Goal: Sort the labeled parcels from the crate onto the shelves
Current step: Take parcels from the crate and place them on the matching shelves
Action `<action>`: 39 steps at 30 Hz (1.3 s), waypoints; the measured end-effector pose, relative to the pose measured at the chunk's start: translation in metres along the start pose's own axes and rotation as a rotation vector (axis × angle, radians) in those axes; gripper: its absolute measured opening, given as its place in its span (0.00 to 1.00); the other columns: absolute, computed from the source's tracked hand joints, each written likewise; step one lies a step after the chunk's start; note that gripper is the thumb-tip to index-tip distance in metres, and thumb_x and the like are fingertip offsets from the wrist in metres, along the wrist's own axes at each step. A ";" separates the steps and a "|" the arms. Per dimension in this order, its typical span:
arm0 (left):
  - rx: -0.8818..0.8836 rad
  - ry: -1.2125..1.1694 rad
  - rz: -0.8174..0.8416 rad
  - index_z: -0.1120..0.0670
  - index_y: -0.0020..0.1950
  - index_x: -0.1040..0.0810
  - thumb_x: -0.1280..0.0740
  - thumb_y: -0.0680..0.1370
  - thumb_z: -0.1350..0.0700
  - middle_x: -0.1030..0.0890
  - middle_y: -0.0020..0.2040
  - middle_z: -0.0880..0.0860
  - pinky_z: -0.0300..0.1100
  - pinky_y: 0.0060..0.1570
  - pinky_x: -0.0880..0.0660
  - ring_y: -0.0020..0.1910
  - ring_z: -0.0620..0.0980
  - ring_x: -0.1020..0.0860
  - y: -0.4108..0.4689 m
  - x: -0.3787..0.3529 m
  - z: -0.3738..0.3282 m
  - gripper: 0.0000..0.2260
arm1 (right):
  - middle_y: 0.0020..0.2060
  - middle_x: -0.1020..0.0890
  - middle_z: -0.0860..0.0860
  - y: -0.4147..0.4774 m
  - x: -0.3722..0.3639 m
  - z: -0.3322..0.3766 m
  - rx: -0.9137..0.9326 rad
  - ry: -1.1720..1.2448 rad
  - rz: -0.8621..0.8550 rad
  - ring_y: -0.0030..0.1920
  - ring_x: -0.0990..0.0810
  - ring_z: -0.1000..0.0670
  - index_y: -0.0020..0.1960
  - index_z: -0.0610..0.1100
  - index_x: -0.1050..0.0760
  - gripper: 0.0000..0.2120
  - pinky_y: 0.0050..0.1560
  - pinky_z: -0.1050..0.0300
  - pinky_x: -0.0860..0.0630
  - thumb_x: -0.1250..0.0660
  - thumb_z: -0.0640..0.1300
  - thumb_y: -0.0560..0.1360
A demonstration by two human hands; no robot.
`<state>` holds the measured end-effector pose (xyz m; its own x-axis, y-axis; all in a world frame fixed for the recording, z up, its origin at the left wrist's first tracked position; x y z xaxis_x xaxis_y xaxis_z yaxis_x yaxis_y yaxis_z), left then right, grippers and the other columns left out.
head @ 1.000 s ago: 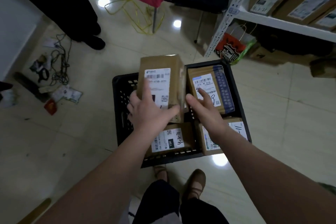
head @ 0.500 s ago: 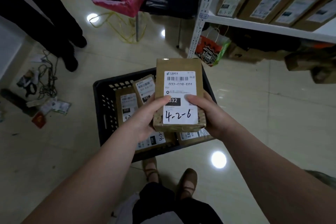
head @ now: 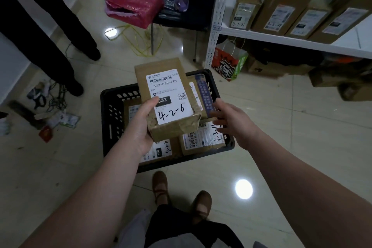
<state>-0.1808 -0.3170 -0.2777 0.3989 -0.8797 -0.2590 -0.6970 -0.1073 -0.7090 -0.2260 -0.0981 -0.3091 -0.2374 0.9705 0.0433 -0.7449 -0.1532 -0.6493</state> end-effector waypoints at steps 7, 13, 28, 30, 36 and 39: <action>-0.027 0.012 -0.011 0.48 0.62 0.22 0.34 0.76 0.45 0.16 0.54 0.54 0.54 0.54 0.24 0.54 0.56 0.18 -0.017 -0.006 0.015 0.15 | 0.57 0.20 0.48 -0.009 0.012 -0.003 0.074 -0.407 -0.056 0.54 0.21 0.48 0.68 0.45 0.27 0.22 0.54 0.54 0.25 0.30 0.49 0.75; 0.072 0.050 -0.055 0.48 0.62 0.22 0.33 0.76 0.45 0.15 0.52 0.53 0.50 0.46 0.22 0.52 0.55 0.17 -0.006 0.009 0.046 0.16 | 0.71 0.33 0.46 0.013 0.006 -0.028 0.158 -1.140 0.008 0.68 0.33 0.43 0.76 0.51 0.40 0.41 0.64 0.48 0.27 0.24 0.48 0.69; 0.093 0.044 -0.134 0.49 0.67 0.27 0.29 0.68 0.45 0.16 0.55 0.54 0.51 0.49 0.22 0.53 0.55 0.18 0.010 0.061 0.050 0.29 | 0.70 0.43 0.43 0.044 -0.026 -0.044 0.239 -1.404 0.130 0.71 0.42 0.40 0.79 0.52 0.58 0.58 0.71 0.45 0.34 0.22 0.54 0.63; 0.050 0.057 -0.151 0.49 0.67 0.27 0.28 0.69 0.45 0.16 0.55 0.54 0.50 0.45 0.22 0.53 0.55 0.17 0.010 0.069 0.035 0.28 | 0.66 0.40 0.42 0.037 -0.018 -0.031 0.157 -1.124 0.108 0.69 0.39 0.38 0.79 0.53 0.54 0.58 0.69 0.46 0.33 0.23 0.56 0.58; -0.023 0.080 -0.103 0.48 0.67 0.26 0.29 0.70 0.45 0.17 0.56 0.55 0.50 0.47 0.23 0.53 0.55 0.18 0.007 0.067 -0.004 0.26 | 0.61 0.23 0.47 0.013 0.001 -0.005 -0.060 -0.228 -0.021 0.58 0.20 0.44 0.70 0.50 0.37 0.49 0.59 0.42 0.22 0.24 0.58 0.53; -0.050 0.109 0.002 0.49 0.67 0.26 0.29 0.70 0.46 0.16 0.56 0.54 0.49 0.46 0.23 0.54 0.55 0.18 0.000 0.051 -0.020 0.26 | 0.56 0.20 0.50 -0.008 -0.001 0.020 -0.016 0.033 0.021 0.52 0.17 0.47 0.67 0.47 0.37 0.40 0.53 0.46 0.19 0.20 0.53 0.61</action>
<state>-0.1725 -0.3713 -0.2782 0.3325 -0.9247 -0.1854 -0.7277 -0.1265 -0.6741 -0.2322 -0.1019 -0.2889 -0.2320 0.9727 0.0040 -0.7297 -0.1713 -0.6620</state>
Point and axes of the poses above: each hand's wrist, its own y-axis towards the middle knuckle, its own x-axis out of the back of the hand, z = x × y, the point moved 6 cm from there along y, towards the middle knuckle
